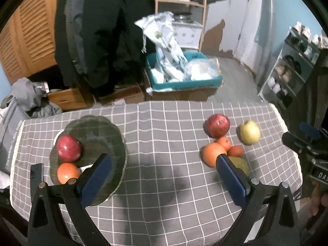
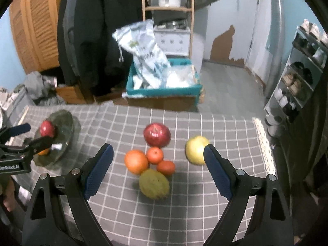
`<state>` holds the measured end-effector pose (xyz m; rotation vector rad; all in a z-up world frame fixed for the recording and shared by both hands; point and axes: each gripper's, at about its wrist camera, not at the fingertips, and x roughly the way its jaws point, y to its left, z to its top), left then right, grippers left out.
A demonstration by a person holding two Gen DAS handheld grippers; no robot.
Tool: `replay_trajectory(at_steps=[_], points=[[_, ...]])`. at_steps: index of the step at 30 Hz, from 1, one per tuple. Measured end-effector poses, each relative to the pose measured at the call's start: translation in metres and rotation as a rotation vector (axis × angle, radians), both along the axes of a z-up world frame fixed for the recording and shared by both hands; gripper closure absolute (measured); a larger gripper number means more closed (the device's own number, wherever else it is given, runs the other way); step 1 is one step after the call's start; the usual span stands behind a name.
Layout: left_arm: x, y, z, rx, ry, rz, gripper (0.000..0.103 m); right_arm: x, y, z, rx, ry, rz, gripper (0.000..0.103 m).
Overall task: Organize fruits
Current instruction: 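Withdraw both grippers from the bowl back toward the fruit, then move both grippers down toward the remaining fruit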
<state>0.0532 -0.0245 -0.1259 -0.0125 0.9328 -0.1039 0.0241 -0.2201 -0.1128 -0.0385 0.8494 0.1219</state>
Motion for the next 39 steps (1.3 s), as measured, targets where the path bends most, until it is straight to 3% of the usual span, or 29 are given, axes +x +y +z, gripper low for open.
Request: replay_trajectory(at_steps=[8,19,24,35,39], points=[[0.015,-0.015,-0.038,0.038,0.077,-0.014,0.001,0.015,-0.001,-0.051,-0.021,0.141,0.021,0.014],[0.025,-0.019,-0.086,0.077,0.186,-0.032,0.001,0.035,-0.007,-0.109,0.044,0.311,0.009,0.015],[0.027,-0.013,-0.109,0.054,0.251,-0.019,0.001,0.041,-0.007,-0.129,0.071,0.354,0.008,0.015],[0.031,-0.014,-0.135,0.064,0.305,-0.005,0.001,0.046,-0.004,-0.161,0.086,0.412,-0.001,0.015],[0.032,-0.017,-0.136,0.061,0.307,-0.011,0.001,0.048,-0.002,-0.169,0.098,0.434,0.007,0.024]])
